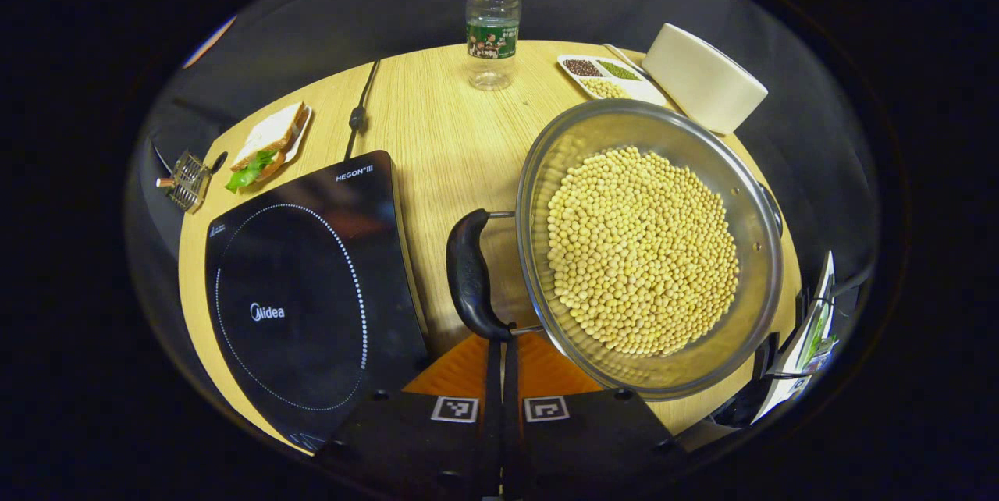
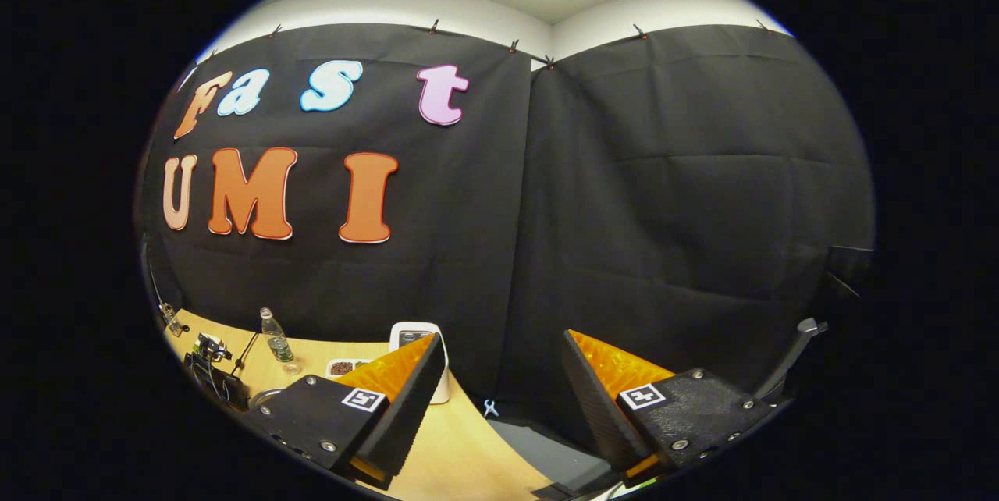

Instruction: First push the handle of the pot to place it horizontally, then grasp the pot with both hands and set it on the induction cooktop.

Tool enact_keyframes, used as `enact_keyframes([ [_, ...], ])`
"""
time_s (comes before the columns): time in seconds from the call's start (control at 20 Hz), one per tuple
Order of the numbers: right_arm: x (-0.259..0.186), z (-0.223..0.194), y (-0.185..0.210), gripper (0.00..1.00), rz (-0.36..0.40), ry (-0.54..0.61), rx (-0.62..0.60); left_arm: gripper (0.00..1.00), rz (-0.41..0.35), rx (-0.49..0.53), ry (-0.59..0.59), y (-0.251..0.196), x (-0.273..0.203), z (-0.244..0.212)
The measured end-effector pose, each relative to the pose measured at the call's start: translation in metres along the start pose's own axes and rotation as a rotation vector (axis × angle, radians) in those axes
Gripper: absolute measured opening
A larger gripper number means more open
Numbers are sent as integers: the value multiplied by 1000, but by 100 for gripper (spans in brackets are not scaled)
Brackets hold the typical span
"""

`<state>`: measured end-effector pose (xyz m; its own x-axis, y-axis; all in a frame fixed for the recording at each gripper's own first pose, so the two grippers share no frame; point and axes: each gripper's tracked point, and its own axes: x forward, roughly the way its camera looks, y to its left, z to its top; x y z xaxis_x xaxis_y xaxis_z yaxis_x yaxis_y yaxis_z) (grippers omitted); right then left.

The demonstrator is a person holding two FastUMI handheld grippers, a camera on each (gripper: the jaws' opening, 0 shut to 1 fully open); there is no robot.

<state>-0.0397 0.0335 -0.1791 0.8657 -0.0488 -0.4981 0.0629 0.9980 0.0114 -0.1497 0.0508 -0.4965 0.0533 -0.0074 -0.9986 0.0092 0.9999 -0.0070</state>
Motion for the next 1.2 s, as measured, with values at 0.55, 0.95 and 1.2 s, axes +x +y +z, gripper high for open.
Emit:
enact_keyframes([
  [0.55,24,-81,117,94,260,252,-12,47,-114,-84,-141,20,-74,5],
  [0.95,30,-135,165,94,375,418,-54,99,-107,-108,-219,39,-109,39],
  [1.2,35,-188,181,94,396,552,-76,99,-119,-73,-205,18,-86,57],
])
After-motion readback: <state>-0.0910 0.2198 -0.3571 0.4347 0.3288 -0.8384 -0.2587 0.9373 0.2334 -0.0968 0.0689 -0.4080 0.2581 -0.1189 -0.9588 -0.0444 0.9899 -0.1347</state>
